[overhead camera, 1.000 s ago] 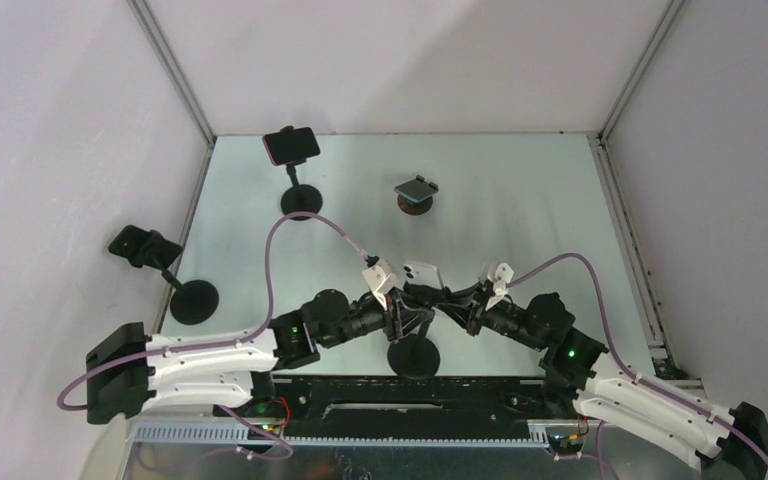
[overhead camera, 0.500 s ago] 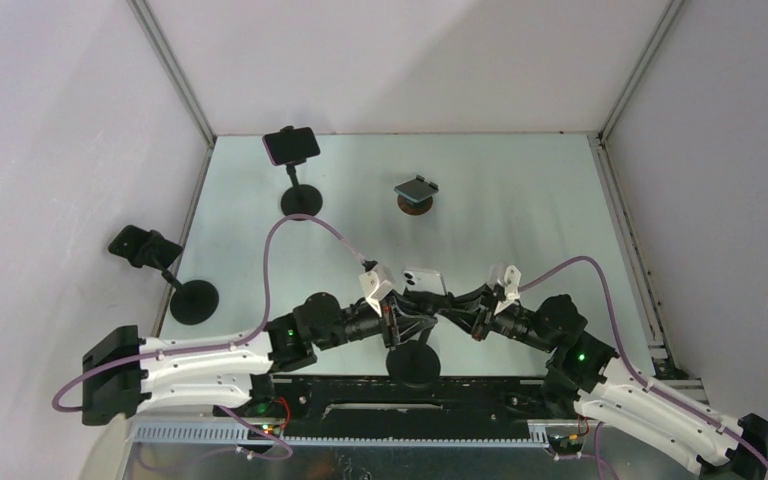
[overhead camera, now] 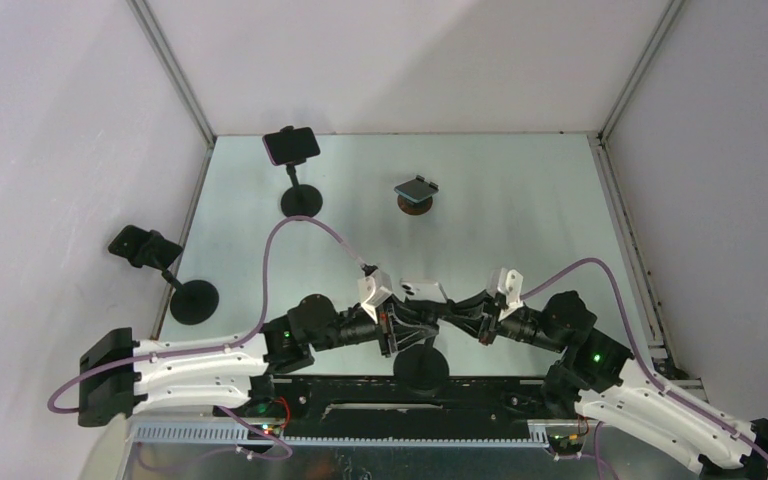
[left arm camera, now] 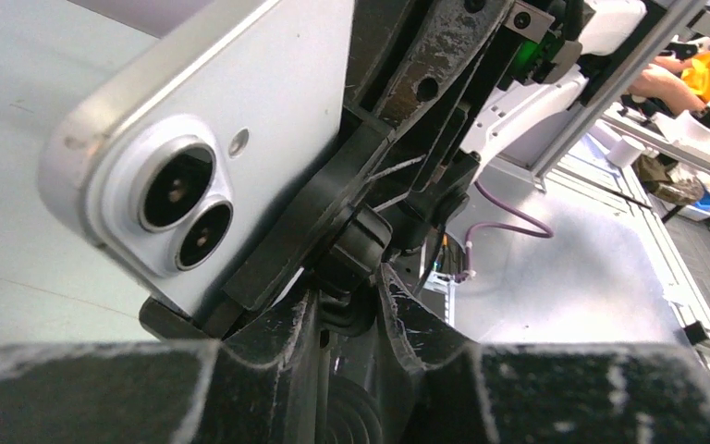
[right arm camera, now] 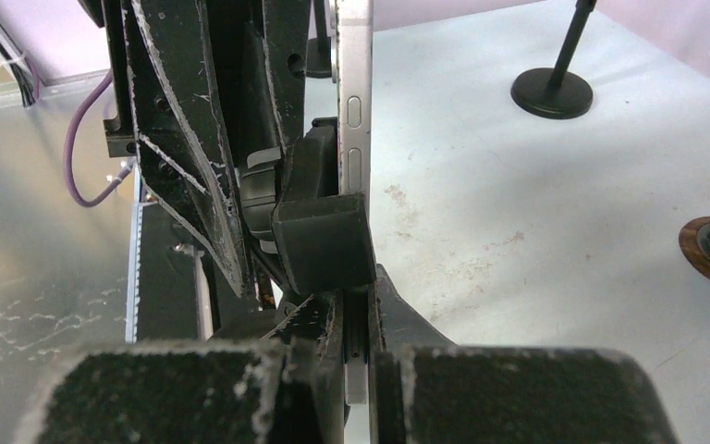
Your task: Remove the phone from the phone stand
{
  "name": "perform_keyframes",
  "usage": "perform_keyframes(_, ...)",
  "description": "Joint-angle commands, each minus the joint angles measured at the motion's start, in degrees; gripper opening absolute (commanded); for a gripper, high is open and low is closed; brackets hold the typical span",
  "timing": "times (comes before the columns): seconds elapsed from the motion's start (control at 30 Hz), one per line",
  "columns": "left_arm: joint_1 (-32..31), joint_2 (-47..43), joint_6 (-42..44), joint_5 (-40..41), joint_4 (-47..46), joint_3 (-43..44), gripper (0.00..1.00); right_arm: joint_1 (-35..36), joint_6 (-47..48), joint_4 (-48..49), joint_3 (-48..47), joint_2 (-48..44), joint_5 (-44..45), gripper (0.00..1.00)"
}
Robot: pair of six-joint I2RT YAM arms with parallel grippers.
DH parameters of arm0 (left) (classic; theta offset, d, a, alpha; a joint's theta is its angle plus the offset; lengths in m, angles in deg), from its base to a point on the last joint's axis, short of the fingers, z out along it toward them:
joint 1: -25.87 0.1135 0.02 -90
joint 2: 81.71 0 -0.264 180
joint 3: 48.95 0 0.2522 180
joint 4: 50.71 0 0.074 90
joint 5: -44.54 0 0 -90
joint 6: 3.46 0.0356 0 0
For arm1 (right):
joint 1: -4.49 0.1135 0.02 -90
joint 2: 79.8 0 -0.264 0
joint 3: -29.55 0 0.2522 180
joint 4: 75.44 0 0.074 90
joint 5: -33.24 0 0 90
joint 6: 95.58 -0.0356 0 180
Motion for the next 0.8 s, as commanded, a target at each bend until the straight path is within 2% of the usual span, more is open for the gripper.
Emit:
perform_keyframes(0.0,-1.7,-2.2,-0.7,-8.3,-9.1,1.8,0.00,0.8,3.1,-4.7,-2.9,0.5,-1.5,0.00)
perform_keyframes(0.27,-1.7,-2.9,-1.3,-10.0,-7.9,2.0,0.00,0.9,6.1,-9.0,-5.0,0.6,6.0,0.00)
perform_keyframes(0.53,-1.7,-4.4,-1.4,-10.0,-6.6,1.5,0.00,4.1,10.2,-14.9,-8.1,1.0,21.6,0.00)
perform_keyframes(0.77,-1.7,-6.0,-1.5,-9.3,-5.8,0.3,0.00,6.2,12.5,-16.2,-9.6,2.1,26.4,0.00)
